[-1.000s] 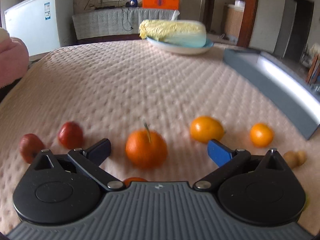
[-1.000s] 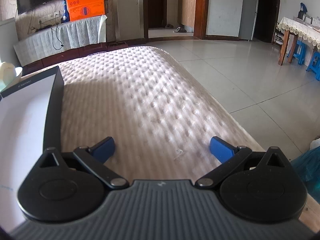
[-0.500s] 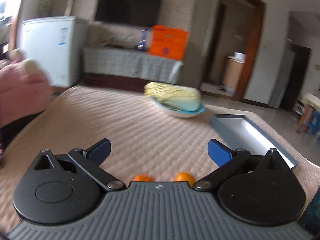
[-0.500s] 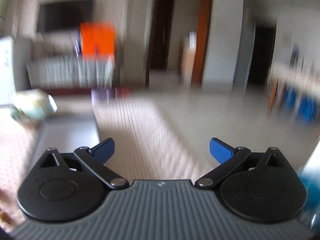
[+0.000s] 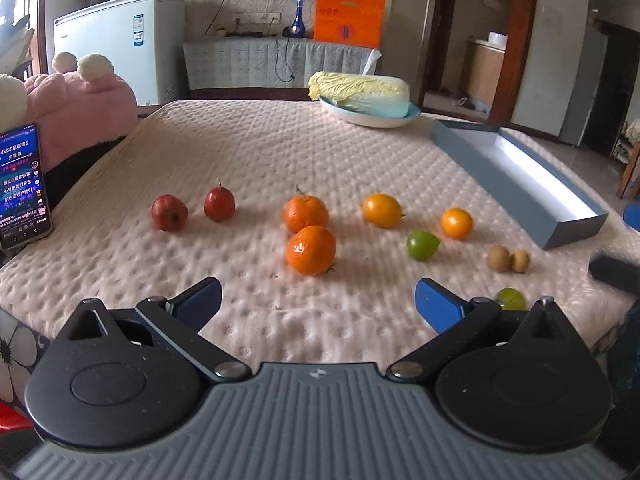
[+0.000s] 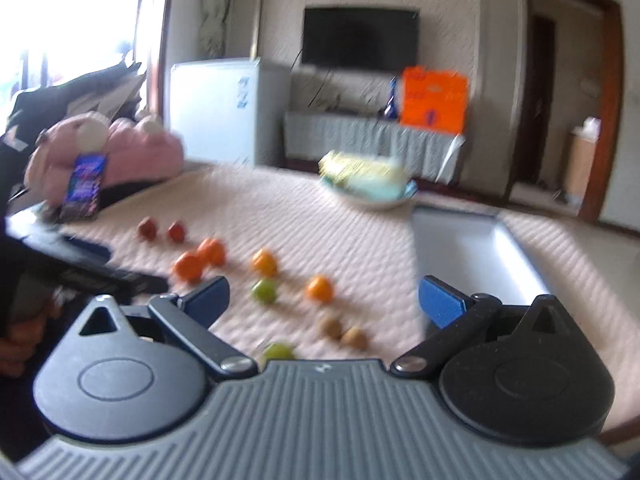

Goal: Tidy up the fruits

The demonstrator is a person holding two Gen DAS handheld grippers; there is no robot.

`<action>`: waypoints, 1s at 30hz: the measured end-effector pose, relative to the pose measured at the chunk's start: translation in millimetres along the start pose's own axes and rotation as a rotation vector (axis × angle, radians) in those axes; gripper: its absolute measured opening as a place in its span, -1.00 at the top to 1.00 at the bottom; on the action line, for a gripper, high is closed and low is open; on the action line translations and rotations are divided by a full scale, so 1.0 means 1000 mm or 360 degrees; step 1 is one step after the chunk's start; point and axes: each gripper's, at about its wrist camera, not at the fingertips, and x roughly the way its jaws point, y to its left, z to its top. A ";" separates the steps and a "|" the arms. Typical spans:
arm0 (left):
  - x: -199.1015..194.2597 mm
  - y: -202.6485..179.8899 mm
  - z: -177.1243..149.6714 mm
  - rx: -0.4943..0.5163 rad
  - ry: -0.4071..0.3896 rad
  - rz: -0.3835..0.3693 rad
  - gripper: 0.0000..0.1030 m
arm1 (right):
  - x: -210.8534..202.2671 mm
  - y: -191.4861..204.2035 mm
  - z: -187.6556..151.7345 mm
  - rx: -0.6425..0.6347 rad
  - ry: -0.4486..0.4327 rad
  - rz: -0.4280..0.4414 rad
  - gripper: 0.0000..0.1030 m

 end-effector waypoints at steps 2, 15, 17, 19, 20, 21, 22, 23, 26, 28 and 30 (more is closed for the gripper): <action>0.009 0.000 0.003 -0.0009 0.0000 0.0009 -1.00 | 0.001 0.011 -0.002 -0.0034 0.0037 0.0035 -0.98; 0.030 0.009 0.013 -0.0071 -0.0005 -0.0027 -0.93 | 0.037 0.027 -0.018 0.0008 0.0240 0.0100 -0.28; 0.034 0.010 0.013 -0.0081 0.0019 -0.0033 -0.88 | 0.044 0.029 -0.021 0.0006 0.0284 0.0111 -0.20; 0.038 0.009 0.014 -0.0071 0.0027 -0.0020 -0.88 | 0.048 0.030 -0.022 -0.0001 0.0311 0.0112 -0.15; 0.039 0.009 0.015 -0.0068 0.0021 -0.0015 -0.88 | 0.049 0.031 -0.021 -0.0007 0.0309 0.0112 -0.13; 0.041 0.009 0.016 -0.0067 0.0021 -0.0007 -0.88 | 0.050 0.031 -0.021 -0.0013 0.0308 0.0108 -0.13; 0.043 0.009 0.016 -0.0068 0.0026 -0.0004 -0.87 | 0.051 0.031 -0.021 -0.0016 0.0314 0.0101 -0.13; 0.045 0.009 0.017 -0.0070 0.0031 0.0002 -0.86 | 0.053 0.030 -0.022 -0.0015 0.0325 0.0092 -0.13; 0.051 0.006 0.019 -0.0065 0.0051 0.0009 -0.78 | 0.057 0.025 -0.023 0.0008 0.0349 0.0073 -0.13; 0.055 0.004 0.019 -0.0049 0.0055 0.0015 -0.73 | 0.058 0.024 -0.024 0.0007 0.0351 0.0063 -0.13; 0.059 0.001 0.018 -0.0034 0.0061 0.0017 -0.68 | 0.060 0.023 -0.025 0.0004 0.0363 0.0053 -0.13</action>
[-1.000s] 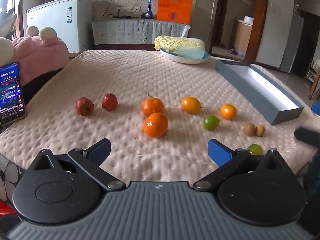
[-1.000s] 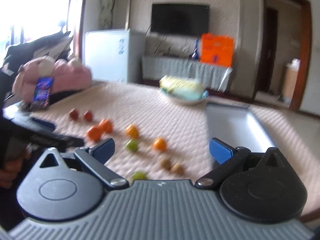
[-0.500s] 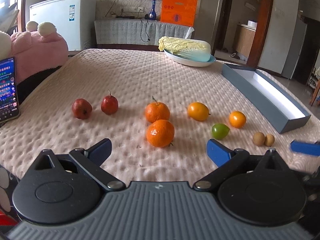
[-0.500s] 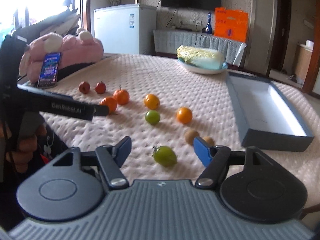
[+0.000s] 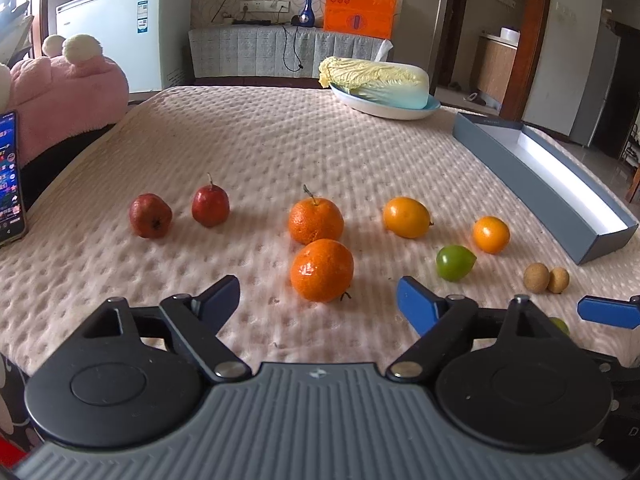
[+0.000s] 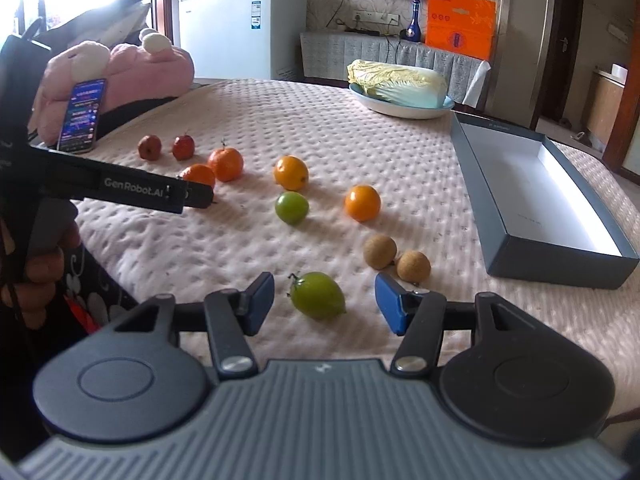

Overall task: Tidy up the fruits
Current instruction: 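Grasp the tangerine with the left tool while the right tool grasps a green lime, then carry the tangerine in the left tool and the lime in the right tool over the grey box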

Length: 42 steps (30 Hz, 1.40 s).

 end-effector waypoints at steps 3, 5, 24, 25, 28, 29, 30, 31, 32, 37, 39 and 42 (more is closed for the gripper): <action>0.008 -0.002 0.000 0.0010 0.0033 0.0015 -0.54 | 0.004 0.000 -0.001 -0.0006 0.0022 -0.0002 -0.06; 0.012 -0.002 0.000 0.0006 0.0043 0.0024 -0.53 | 0.006 0.000 -0.001 -0.0018 0.0033 -0.0002 -0.05; 0.020 -0.001 0.002 -0.0039 0.0044 0.0012 -0.22 | 0.014 0.001 -0.003 -0.0060 0.0065 -0.0017 0.14; 0.019 -0.001 0.002 -0.0043 0.0044 0.0022 -0.22 | 0.015 0.001 -0.003 -0.0061 0.0066 -0.0016 0.14; 0.019 -0.001 0.002 -0.0052 0.0044 0.0021 -0.22 | 0.016 0.001 -0.003 -0.0067 0.0065 -0.0016 0.14; 0.019 -0.001 0.002 -0.0049 0.0046 0.0016 -0.22 | 0.016 0.001 -0.003 -0.0069 0.0065 -0.0016 0.14; 0.018 -0.001 0.002 -0.0045 0.0044 0.0017 -0.20 | 0.016 0.001 -0.003 -0.0071 0.0067 -0.0012 0.27; 0.018 -0.002 0.002 -0.0035 0.0042 0.0016 -0.05 | 0.017 0.001 -0.002 -0.0071 0.0072 0.0002 0.37; 0.018 -0.002 0.002 -0.0022 0.0041 0.0020 0.01 | 0.017 0.002 -0.002 -0.0070 0.0077 0.0012 0.37; 0.018 -0.002 0.002 -0.0008 0.0035 0.0014 0.21 | 0.017 0.000 -0.001 -0.0053 0.0081 0.0026 0.37; 0.018 -0.002 0.002 -0.0013 0.0035 0.0010 0.21 | 0.017 -0.002 -0.001 -0.0035 0.0076 0.0034 0.38; 0.018 -0.002 0.002 -0.0024 0.0036 0.0009 0.22 | 0.012 -0.004 0.003 -0.0014 0.0056 0.0059 0.38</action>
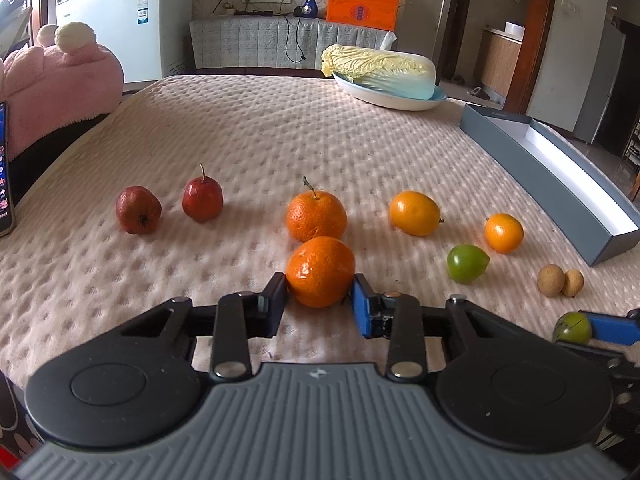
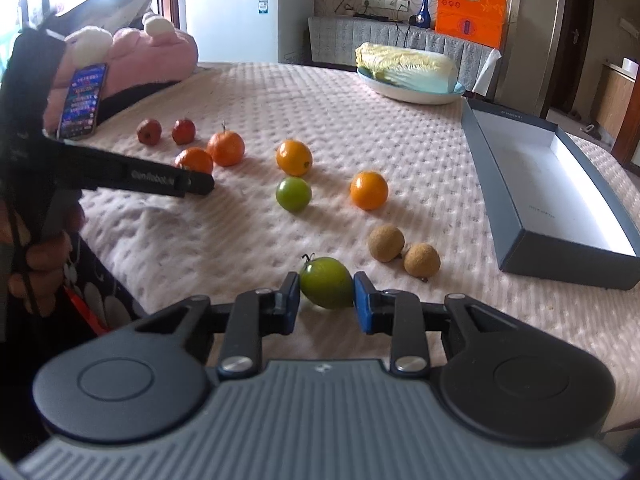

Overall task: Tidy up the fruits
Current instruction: 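Carry the tangerine in the left tool and the lime in the right tool over the grey box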

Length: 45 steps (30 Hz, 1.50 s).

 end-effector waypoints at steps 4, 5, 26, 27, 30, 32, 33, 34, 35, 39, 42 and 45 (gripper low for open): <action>0.001 -0.001 0.000 0.0006 -0.0004 0.0009 0.22 | -0.013 -0.001 0.016 -0.0087 -0.0031 0.0088 0.38; 0.001 -0.001 0.000 0.0006 -0.0004 0.0010 0.22 | -0.014 -0.003 0.021 -0.0107 -0.0021 0.0123 0.38; -0.017 -0.048 0.018 0.0037 -0.0068 -0.0177 0.23 | -0.014 -0.058 0.045 0.0119 -0.0167 0.0110 0.38; -0.019 -0.054 0.021 0.0044 -0.0078 -0.0200 0.23 | -0.015 -0.063 0.046 0.0143 -0.0179 0.0087 0.38; -0.021 -0.072 0.031 0.0065 -0.0104 -0.0279 0.23 | -0.019 -0.079 0.047 0.0215 -0.0210 0.0039 0.38; -0.019 -0.085 0.037 0.0095 -0.0121 -0.0303 0.23 | -0.020 -0.084 0.047 0.0238 -0.0216 0.0022 0.38; -0.018 -0.090 0.040 0.0103 -0.0125 -0.0318 0.23 | -0.020 -0.086 0.046 0.0239 -0.0217 0.0012 0.38; -0.017 -0.096 0.043 0.0112 -0.0130 -0.0332 0.23 | -0.020 -0.088 0.046 0.0238 -0.0219 0.0003 0.38; -0.015 -0.102 0.047 0.0124 -0.0135 -0.0338 0.23 | -0.021 -0.089 0.046 0.0238 -0.0222 -0.0004 0.38; -0.009 -0.123 0.057 0.0188 -0.0160 -0.0370 0.23 | -0.024 -0.097 0.044 0.0251 -0.0243 -0.0050 0.37; 0.001 -0.138 0.066 0.0230 -0.0168 -0.0385 0.22 | -0.025 -0.110 0.047 0.0257 -0.0269 -0.0132 0.38; 0.011 -0.153 0.073 0.0276 -0.0185 -0.0398 0.22 | -0.023 -0.129 0.047 0.0314 -0.0274 -0.0216 0.38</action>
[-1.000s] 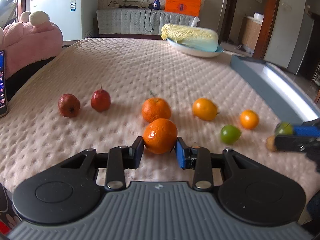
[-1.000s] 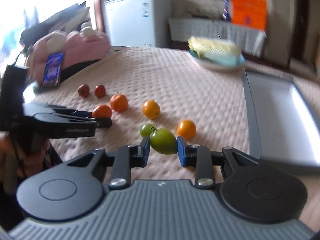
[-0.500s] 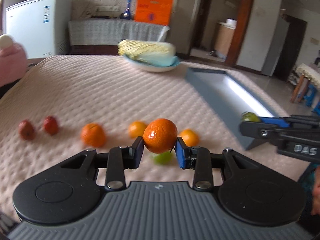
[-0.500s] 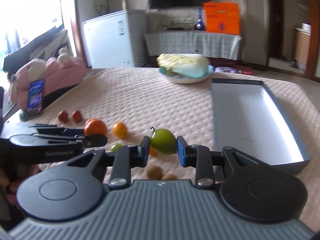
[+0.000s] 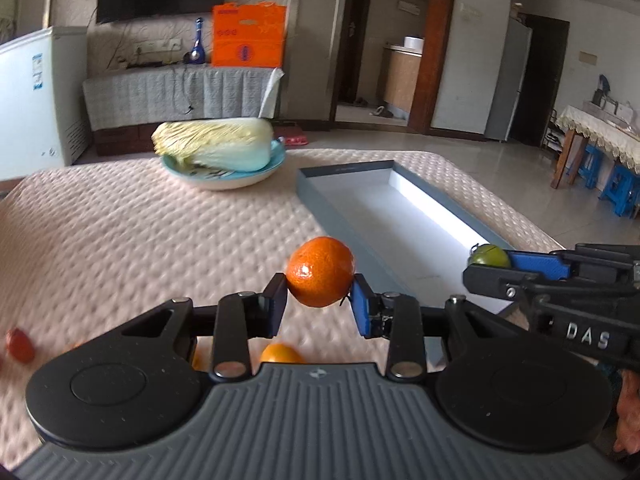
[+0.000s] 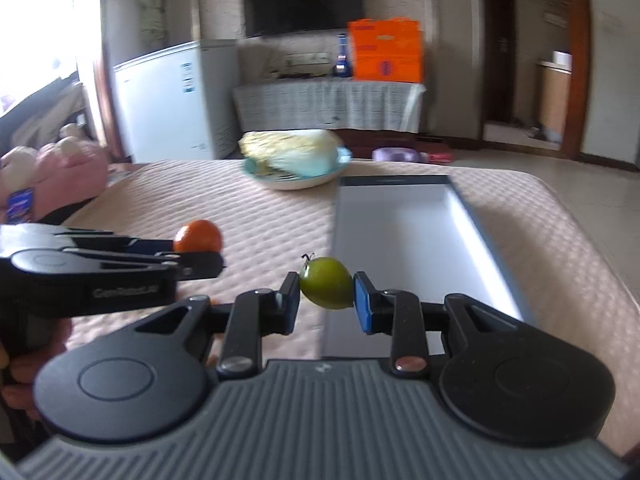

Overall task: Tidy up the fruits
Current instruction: 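Carry the tangerine in the left tool and the lime in the right tool over the grey box, then open the left tool dropping the tangerine while the right tool releases the lime into the box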

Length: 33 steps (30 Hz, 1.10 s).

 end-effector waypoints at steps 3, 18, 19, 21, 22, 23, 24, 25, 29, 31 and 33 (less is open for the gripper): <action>0.015 -0.011 0.009 0.0034 -0.0014 -0.0029 0.22 | 0.005 -0.015 0.002 0.0046 -0.0003 -0.0058 0.38; 0.105 -0.049 0.034 0.0017 0.0018 -0.0155 0.22 | 0.065 -0.062 -0.005 0.0152 0.0130 -0.0206 0.37; 0.109 -0.051 0.034 0.0009 0.0021 -0.0161 0.22 | 0.070 -0.062 -0.005 0.0156 0.0153 -0.0195 0.37; 0.115 -0.053 0.035 -0.0007 0.0024 -0.0168 0.22 | 0.082 -0.061 -0.009 0.0164 0.0228 -0.0150 0.37; 0.118 -0.054 0.036 -0.0017 0.0029 -0.0171 0.22 | 0.086 -0.058 -0.011 0.0157 0.0271 -0.0124 0.37; 0.120 -0.055 0.036 -0.0023 0.0033 -0.0176 0.22 | 0.091 -0.055 -0.013 0.0140 0.0324 -0.0097 0.37; 0.121 -0.055 0.035 -0.0025 0.0036 -0.0180 0.22 | 0.095 -0.050 -0.015 0.0110 0.0375 -0.0080 0.37; 0.123 -0.057 0.035 -0.0021 0.0042 -0.0184 0.22 | 0.093 -0.044 -0.016 0.0056 0.0386 -0.0096 0.37; 0.124 -0.061 0.034 0.0014 0.0055 -0.0194 0.22 | 0.085 -0.042 -0.015 0.0078 0.0471 -0.0060 0.39; 0.124 -0.061 0.032 0.0017 0.0063 -0.0207 0.22 | 0.077 -0.038 -0.019 0.0047 0.0503 -0.0052 0.39; 0.124 -0.062 0.030 0.0033 0.0083 -0.0213 0.22 | 0.065 -0.032 -0.024 0.0071 0.0525 -0.0050 0.39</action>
